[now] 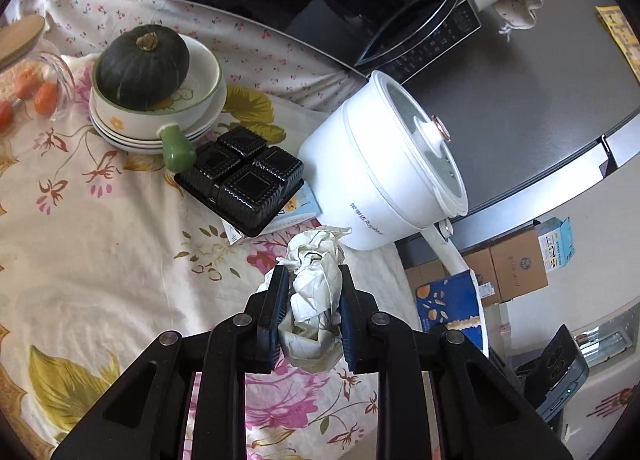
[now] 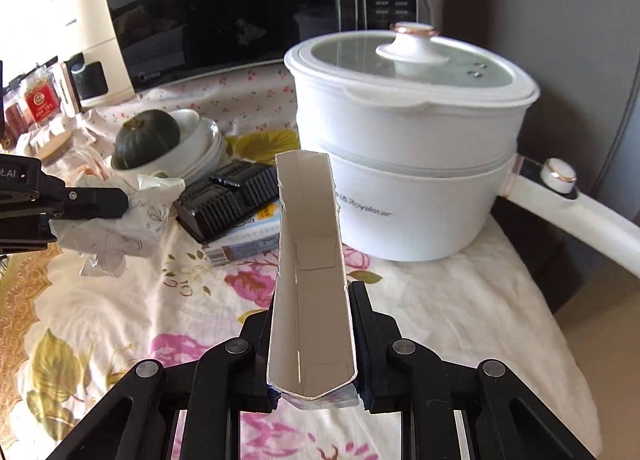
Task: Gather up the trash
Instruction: 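Carry the box and tissue over the bin and open both tools to drop them, then move both open tools back to the black tray and milk carton, then grasp the black plastic tray with the left tool while the right tool grasps the milk carton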
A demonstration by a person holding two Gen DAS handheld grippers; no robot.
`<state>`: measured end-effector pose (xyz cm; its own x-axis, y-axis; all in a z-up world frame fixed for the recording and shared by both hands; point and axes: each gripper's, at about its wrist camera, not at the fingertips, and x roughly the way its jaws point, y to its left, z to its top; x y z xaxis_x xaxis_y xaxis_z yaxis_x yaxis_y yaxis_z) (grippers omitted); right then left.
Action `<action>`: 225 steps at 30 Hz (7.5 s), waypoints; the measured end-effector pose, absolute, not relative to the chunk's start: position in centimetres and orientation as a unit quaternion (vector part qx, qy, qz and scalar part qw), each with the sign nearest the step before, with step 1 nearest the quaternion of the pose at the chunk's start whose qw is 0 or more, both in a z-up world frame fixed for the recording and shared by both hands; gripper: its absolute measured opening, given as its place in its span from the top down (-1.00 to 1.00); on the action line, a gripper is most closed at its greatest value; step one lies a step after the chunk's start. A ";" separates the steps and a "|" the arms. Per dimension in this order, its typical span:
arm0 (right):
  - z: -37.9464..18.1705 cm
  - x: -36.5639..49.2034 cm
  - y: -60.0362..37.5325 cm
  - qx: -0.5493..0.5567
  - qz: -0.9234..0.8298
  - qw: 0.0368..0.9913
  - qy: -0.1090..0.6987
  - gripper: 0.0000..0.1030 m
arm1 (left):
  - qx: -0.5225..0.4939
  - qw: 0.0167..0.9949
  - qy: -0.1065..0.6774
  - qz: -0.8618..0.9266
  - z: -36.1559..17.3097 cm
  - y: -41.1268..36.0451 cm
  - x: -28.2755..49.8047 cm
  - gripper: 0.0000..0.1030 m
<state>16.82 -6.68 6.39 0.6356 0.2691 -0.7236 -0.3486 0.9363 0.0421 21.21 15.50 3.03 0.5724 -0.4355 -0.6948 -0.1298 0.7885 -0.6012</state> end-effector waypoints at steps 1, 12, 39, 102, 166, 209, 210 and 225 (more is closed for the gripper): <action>7.1 15.6 -7.5 -0.050 0.167 0.905 0.389 0.52 | -0.313 0.830 0.452 -0.098 3.3 15.1 20.4 0.52; 11.2 2.6 -14.3 0.009 0.114 0.915 0.387 0.52 | -0.298 0.794 0.456 -0.270 5.3 1.3 11.1 0.51; 2.2 -3.9 -24.9 0.111 -0.022 0.860 0.498 0.48 | -0.107 0.790 0.519 -0.308 -6.1 -10.6 6.9 0.48; 0.6 -2.6 -25.5 0.160 -0.022 0.833 0.530 -0.01 | -0.061 0.791 0.533 -0.294 -7.6 -12.9 7.6 -0.09; -3.2 21.4 -7.4 0.103 0.121 0.838 0.523 -0.35 | -0.442 0.778 0.445 -0.042 -8.2 20.2 30.1 -0.49; -5.3 25.8 -5.5 0.157 0.132 0.831 0.518 -0.37 | -0.371 0.868 0.323 -0.066 1.6 24.5 26.8 0.34; -5.7 25.9 -5.1 0.160 0.129 0.829 0.520 -0.39 | -0.353 0.878 0.318 -0.057 2.3 24.6 26.3 0.34; -7.4 34.6 4.6 0.219 -0.075 0.789 0.570 -0.78 | -0.334 0.878 0.342 0.009 2.0 27.7 21.8 0.34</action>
